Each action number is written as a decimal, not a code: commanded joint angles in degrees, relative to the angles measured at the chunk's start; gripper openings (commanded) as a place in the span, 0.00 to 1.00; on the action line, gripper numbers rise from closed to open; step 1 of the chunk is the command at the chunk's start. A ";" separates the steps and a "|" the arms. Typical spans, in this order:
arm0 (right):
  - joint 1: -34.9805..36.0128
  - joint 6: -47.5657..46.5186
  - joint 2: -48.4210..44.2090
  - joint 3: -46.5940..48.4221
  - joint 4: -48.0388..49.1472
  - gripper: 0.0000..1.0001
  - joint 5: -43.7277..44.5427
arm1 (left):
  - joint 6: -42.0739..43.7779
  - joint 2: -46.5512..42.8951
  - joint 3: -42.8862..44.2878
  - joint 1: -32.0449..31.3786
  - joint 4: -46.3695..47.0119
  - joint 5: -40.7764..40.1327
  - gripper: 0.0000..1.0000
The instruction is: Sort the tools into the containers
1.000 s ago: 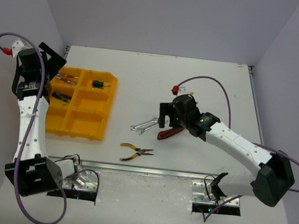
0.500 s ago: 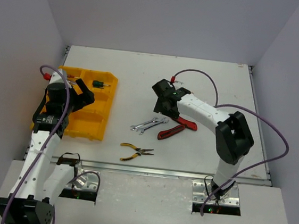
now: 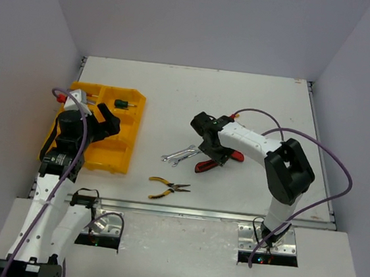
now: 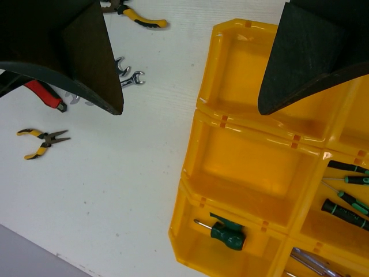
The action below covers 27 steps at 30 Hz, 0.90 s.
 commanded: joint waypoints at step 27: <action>0.80 -50.59 -27.64 -25.53 54.70 0.00 -25.17 | -21.17 11.52 -10.02 -5.85 36.97 45.85 1.00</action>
